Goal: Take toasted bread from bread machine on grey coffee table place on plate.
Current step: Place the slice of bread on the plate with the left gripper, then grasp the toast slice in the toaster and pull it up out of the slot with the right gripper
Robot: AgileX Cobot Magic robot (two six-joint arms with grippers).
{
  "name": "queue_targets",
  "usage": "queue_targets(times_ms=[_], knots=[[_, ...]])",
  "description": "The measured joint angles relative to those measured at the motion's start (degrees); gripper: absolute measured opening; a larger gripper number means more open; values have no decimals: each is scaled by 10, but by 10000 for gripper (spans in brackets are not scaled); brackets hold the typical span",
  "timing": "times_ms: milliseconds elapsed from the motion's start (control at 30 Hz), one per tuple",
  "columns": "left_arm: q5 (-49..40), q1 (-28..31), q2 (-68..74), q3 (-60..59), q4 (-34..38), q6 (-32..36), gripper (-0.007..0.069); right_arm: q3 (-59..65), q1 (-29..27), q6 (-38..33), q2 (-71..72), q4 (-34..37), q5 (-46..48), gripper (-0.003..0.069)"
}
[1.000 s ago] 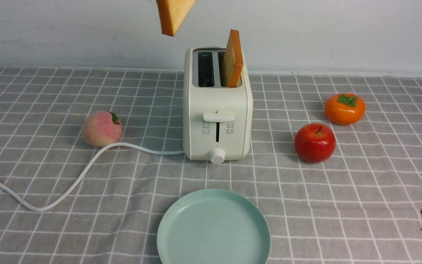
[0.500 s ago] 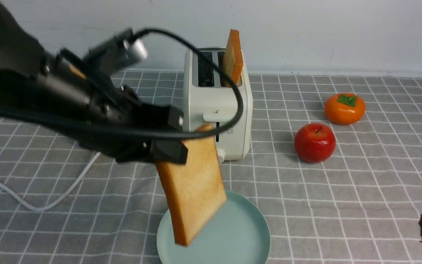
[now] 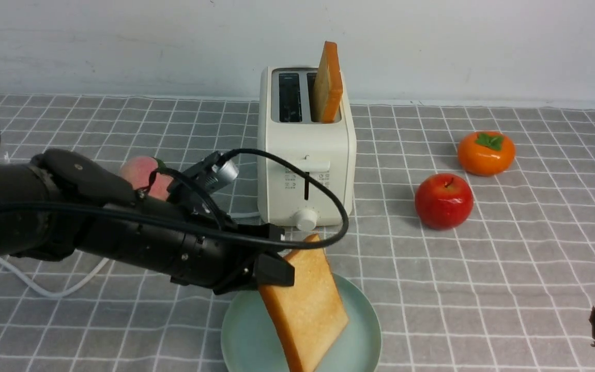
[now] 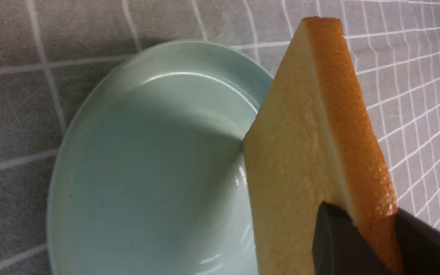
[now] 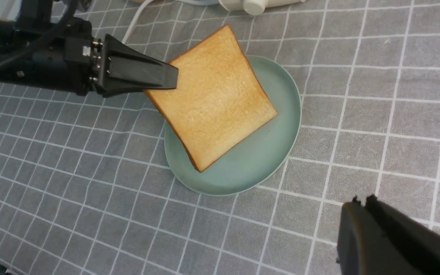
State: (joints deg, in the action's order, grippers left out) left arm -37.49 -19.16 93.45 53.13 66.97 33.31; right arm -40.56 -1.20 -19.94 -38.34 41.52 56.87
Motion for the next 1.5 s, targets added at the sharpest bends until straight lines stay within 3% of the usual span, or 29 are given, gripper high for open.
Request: queue_targets(times_ms=[33, 133, 233, 500, 533, 700, 800, 900, 1000, 1300, 1500], knots=[[0, 0, 1, 0, 0, 0, 139, 0, 0, -2, 0, 0, 0, 13], [3, 0, 9, 0, -30, 20, 263, -7, 0, -18, 0, 0, -1, 15], [7, 0, 6, 0, -71, 21, 323, -22, 0, -20, 0, -1, 3, 20], [18, 0, -41, 0, -249, -75, 353, -126, 0, -15, -43, -25, 60, 93], [19, 0, -60, 0, -307, -114, 346, -153, 0, -3, -61, -40, 67, 117], [14, 0, -130, 0, -458, -242, 274, -226, 0, 29, -136, -59, 96, 158], [-6, 0, -179, 0, -533, -327, 188, -255, 0, 42, -181, -58, 102, 167], [-58, 0, -251, 0, -622, -413, 15, -296, 3, 60, -248, -50, 99, 174], [-98, 0, -311, 0, -670, -446, -14, -330, 28, 60, -299, -49, 79, 188], [-166, 0, -523, -1, -692, -490, -14, -469, 142, 87, -475, -68, -38, 337], [-180, 0, -653, -17, -670, -501, -14, -567, 166, 89, -593, -92, -75, 443]])
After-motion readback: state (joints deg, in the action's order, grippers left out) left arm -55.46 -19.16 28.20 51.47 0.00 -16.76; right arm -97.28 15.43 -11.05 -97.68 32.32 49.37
